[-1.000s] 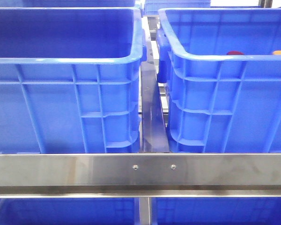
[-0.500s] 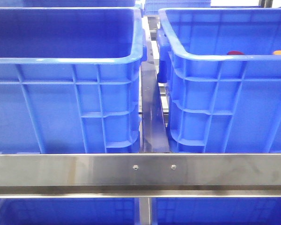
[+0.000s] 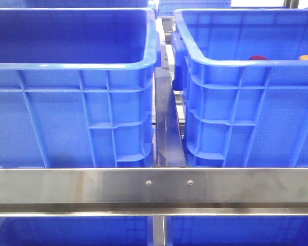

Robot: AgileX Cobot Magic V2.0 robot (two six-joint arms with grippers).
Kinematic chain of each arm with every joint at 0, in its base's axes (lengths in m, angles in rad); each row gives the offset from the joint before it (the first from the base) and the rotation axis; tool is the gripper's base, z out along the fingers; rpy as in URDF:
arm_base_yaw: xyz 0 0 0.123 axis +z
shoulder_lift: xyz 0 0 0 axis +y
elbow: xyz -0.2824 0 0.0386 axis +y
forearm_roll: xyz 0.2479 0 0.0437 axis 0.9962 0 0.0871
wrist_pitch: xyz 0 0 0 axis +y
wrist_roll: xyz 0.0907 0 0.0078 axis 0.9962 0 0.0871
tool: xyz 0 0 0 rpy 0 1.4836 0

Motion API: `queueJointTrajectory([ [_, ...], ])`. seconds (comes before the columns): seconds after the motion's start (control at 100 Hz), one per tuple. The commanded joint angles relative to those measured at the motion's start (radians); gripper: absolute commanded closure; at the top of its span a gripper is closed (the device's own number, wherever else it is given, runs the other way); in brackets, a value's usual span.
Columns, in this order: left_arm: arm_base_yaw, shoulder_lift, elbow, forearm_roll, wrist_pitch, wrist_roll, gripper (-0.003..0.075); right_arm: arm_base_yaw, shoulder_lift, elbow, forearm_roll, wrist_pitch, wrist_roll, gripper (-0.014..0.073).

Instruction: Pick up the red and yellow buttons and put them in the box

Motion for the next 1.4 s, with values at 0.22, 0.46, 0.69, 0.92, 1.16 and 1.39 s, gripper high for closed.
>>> queueJointTrajectory([
  [0.22, 0.004, 0.009, -0.023, 0.003, -0.077, -0.009, 0.0739, -0.005, -0.006, -0.024, 0.046, 0.036, -0.010, 0.0709],
  [0.46, 0.004, 0.009, -0.023, 0.003, -0.075, -0.009, 0.0739, -0.005, -0.006, -0.024, 0.046, 0.036, -0.010, 0.0709],
  [0.69, 0.004, 0.009, -0.007, 0.008, -0.118, -0.009, 0.0739, -0.005, -0.006, -0.024, 0.046, 0.036, -0.010, 0.0709],
  [0.92, 0.004, -0.055, 0.162, 0.008, -0.420, -0.005, 0.0739, -0.005, -0.006, -0.024, 0.046, 0.036, -0.010, 0.0709],
  [1.16, 0.048, -0.179, 0.374, 0.001, -0.594, 0.024, 0.0739, -0.005, -0.006, -0.024, 0.046, 0.036, -0.010, 0.0709],
  [1.39, 0.129, -0.326, 0.558, 0.001, -0.645, 0.024, 0.0739, -0.005, -0.006, -0.024, 0.046, 0.036, -0.010, 0.0709],
])
